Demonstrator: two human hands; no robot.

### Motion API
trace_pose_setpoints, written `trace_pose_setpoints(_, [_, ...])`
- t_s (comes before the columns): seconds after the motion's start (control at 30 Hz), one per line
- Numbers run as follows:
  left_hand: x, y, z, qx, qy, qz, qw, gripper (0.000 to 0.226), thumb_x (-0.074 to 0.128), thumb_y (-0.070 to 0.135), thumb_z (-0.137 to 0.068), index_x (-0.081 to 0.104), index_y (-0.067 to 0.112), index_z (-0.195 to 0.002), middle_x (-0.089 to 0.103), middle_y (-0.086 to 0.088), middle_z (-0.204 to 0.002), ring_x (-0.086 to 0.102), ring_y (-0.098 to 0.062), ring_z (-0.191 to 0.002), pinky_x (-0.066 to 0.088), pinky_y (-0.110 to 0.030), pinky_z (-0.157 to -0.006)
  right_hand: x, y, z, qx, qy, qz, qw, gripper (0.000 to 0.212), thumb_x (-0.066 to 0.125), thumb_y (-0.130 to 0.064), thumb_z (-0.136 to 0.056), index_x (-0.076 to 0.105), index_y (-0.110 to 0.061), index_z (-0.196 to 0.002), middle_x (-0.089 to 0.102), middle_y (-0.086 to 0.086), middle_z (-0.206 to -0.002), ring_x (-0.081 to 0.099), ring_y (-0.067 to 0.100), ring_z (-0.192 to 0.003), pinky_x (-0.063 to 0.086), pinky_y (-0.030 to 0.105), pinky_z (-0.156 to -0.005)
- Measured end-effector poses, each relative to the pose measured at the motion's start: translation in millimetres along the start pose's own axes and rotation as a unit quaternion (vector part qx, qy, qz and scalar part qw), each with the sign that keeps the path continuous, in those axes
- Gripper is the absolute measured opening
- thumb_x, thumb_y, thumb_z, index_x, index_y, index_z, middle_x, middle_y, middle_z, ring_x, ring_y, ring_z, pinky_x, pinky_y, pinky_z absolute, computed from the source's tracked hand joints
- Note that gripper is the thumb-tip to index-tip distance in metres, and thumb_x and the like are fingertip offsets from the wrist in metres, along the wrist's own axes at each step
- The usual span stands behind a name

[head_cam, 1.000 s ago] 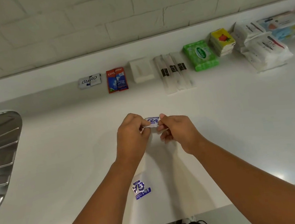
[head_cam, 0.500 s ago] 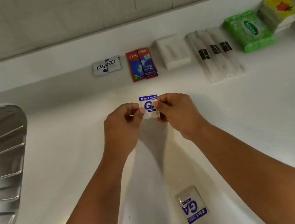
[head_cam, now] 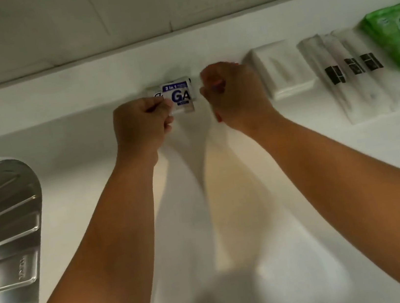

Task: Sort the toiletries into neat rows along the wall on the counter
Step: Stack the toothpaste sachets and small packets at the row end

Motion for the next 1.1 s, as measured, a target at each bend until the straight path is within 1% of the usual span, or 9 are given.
trace_pose_setpoints(0.1, [6.4,9.4,-26.3,0.011,0.002,-0.011,1.0,0.011,0.074,0.01,-0.088,0.072,0.006,-0.098,0.072,-0.008,-0.08,0.064,-0.007,-0.057,0.057,-0.02,-0.059,1.8,-9.0,-20.1,-0.046,-0.027,0.118,0.992,0.036,0.068,-0.029,-0.089,0.064,-0.019,-0.123,0.065,-0.001,-0.121,0.06,0.015,-0.109,0.042,0.021,-0.093])
trace_pose_setpoints(0.37, [24.1,3.9,-64.1,-0.001,-0.03,-0.064,0.998,0.011,0.074,0.004,-0.086,0.072,0.001,-0.097,0.069,-0.012,-0.079,0.068,-0.019,-0.063,0.059,-0.026,-0.06,49.0,-12.5,-38.3,-0.14,-0.101,0.235,0.957,0.041,0.068,-0.024,-0.087,0.063,-0.015,-0.126,0.059,0.006,-0.127,0.059,0.023,-0.111,0.044,0.027,-0.097])
trace_pose_setpoints(0.53, [20.9,1.7,-66.2,0.036,-0.001,-0.137,0.99,0.014,0.078,0.02,-0.065,0.07,0.024,-0.054,0.072,-0.017,-0.071,0.074,-0.031,-0.066,0.063,-0.045,-0.069,70.0,-11.0,-44.2,-0.179,-0.125,0.28,0.935,0.034,0.06,-0.025,-0.094,0.063,-0.017,-0.127,0.059,0.008,-0.128,0.06,0.025,-0.111,0.048,0.035,-0.1])
trace_pose_setpoints(0.6, [20.2,2.4,-67.0,0.059,0.015,-0.165,0.984,0.008,0.075,0.028,-0.059,0.072,0.02,-0.058,0.071,-0.015,-0.066,0.073,-0.032,-0.063,0.062,-0.046,-0.066,74.9,-9.2,-46.5,-0.179,-0.127,0.296,0.93,0.033,0.058,-0.025,-0.096,0.063,-0.016,-0.127,0.059,0.008,-0.128,0.06,0.026,-0.112,0.049,0.038,-0.099])
trace_pose_setpoints(0.7, [21.3,7.5,-66.1,0.091,0.025,-0.19,0.977,0.027,0.074,0.033,-0.059,0.075,0.011,-0.074,0.07,-0.015,-0.064,0.072,-0.033,-0.063,0.062,-0.046,-0.064,76.0,-10.2,-47.8,-0.173,-0.128,0.304,0.928,0.033,0.057,-0.024,-0.096,0.063,-0.014,-0.127,0.058,0.009,-0.128,0.06,0.025,-0.112,0.05,0.039,-0.099])
trace_pose_setpoints(0.8, [19.4,13.7,-61.4,0.112,0.032,-0.197,0.973,0.024,0.075,0.031,-0.064,0.076,0.011,-0.075,0.07,-0.014,-0.063,0.071,-0.033,-0.062,0.061,-0.045,-0.063,73.9,-13.7,-45.6,-0.168,-0.128,0.306,0.928,0.032,0.057,-0.022,-0.097,0.062,-0.013,-0.127,0.057,0.009,-0.129,0.059,0.025,-0.113,0.05,0.037,-0.099])
trace_pose_setpoints(0.9, [14.8,20.8,-53.3,0.14,0.042,-0.211,0.966,0.016,0.074,0.028,-0.071,0.075,0.013,-0.076,0.071,-0.01,-0.066,0.071,-0.031,-0.062,0.061,-0.044,-0.063,66.2,-20.5,-40.7,-0.159,-0.116,0.296,0.935,0.037,0.062,-0.022,-0.093,0.06,-0.013,-0.129,0.057,0.008,-0.129,0.059,0.024,-0.114,0.05,0.037,-0.1])
trace_pose_setpoints(1.0, [4.2,32.4,-34.4,0.176,0.06,-0.222,0.957,0.021,0.073,0.029,-0.079,0.076,0.011,-0.09,0.075,-0.009,-0.083,0.072,-0.026,-0.071,0.061,-0.039,-0.068,49.0,-27.6,-25.4,-0.147,-0.104,0.259,0.949,0.042,0.065,-0.025,-0.092,0.059,-0.013,-0.131,0.058,0.007,-0.13,0.058,0.024,-0.115,0.048,0.036,-0.102])
trace_pose_setpoints(1.1, [-1.3,49.1,1.9,0.228,0.063,-0.236,0.942,0.017,0.069,0.025,-0.088,0.075,0.013,-0.1,0.075,-0.001,-0.091,0.068,-0.011,-0.074,0.048,-0.006,-0.071,23.6,-35.3,-0.5,-0.164,-0.058,0.21,0.962,0.036,0.064,-0.026,-0.092,0.063,-0.014,-0.126,0.062,0.005,-0.127,0.059,0.022,-0.114,0.046,0.033,-0.102])
Point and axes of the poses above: each hand's wrist, its own z-axis away from the middle knuckle, its own x-axis out of the palm, y = z × x, the point moved 9 cm from there along -z, towards the middle knuckle
